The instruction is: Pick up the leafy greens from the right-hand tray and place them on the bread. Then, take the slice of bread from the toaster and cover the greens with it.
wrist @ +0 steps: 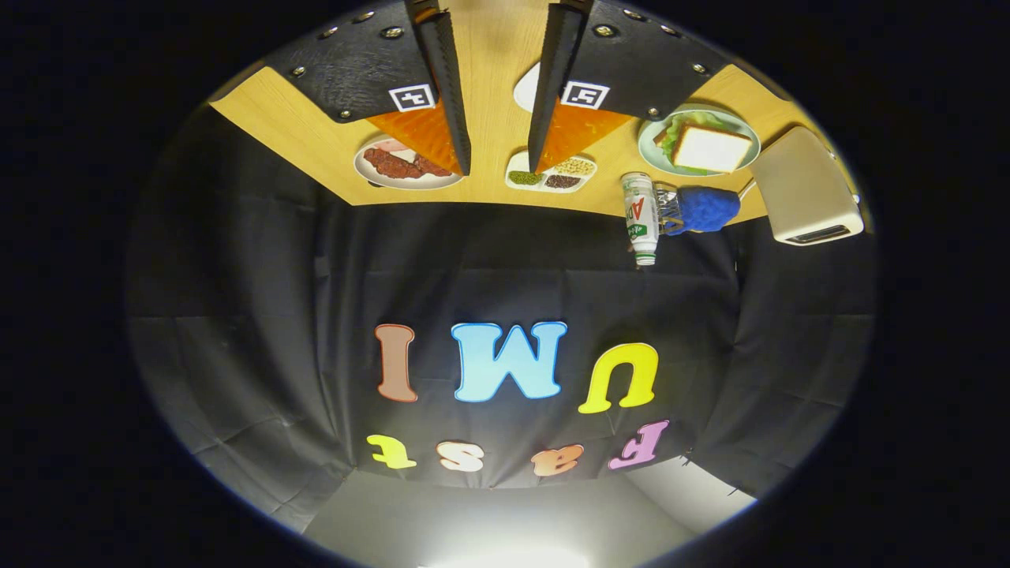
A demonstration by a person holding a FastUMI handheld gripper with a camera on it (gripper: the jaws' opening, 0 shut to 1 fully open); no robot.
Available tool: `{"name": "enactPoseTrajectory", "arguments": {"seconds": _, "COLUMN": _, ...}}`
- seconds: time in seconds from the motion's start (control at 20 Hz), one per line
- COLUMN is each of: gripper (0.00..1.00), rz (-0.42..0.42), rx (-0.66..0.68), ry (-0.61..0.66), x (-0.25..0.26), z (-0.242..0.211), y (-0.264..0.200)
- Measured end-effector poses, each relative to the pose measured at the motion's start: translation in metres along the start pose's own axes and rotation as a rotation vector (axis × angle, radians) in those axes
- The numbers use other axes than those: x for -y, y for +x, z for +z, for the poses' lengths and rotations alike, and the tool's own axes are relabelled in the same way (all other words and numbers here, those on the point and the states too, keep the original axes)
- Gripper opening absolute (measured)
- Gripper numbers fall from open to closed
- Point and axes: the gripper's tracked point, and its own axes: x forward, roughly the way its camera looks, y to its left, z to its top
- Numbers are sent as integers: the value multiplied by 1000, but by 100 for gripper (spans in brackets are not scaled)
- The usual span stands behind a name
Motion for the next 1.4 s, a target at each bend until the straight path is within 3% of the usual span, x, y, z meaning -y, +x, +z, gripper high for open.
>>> {"name": "enactPoseTrajectory", "arguments": {"seconds": 0.4, "gripper": 44, "rz": 25, "rx": 47, "ry": -76, "x": 45, "z": -2, "y": 0}}
{"name": "enactPoseTrajectory", "arguments": {"seconds": 0.65, "gripper": 48, "rz": 38, "rx": -12, "ry": -64, "x": 90, "z": -22, "y": -6}}
{"name": "enactPoseTrajectory", "arguments": {"seconds": 0.75, "gripper": 61, "rz": 31, "rx": 31, "ry": -57, "x": 117, "z": -18, "y": -8}}
{"name": "enactPoseTrajectory", "arguments": {"seconds": 0.9, "gripper": 98, "rz": -20, "rx": 72, "ry": -62, "x": 172, "z": -15, "y": -8}}
{"name": "enactPoseTrajectory", "arguments": {"seconds": 1.05, "gripper": 98, "rz": -41, "rx": 79, "ry": 55, "x": 213, "z": -16, "y": -13}}
{"name": "enactPoseTrajectory", "arguments": {"seconds": 1.4, "gripper": 97, "rz": -108, "rx": 127, "ry": 109, "x": 299, "z": -15, "y": -23}}
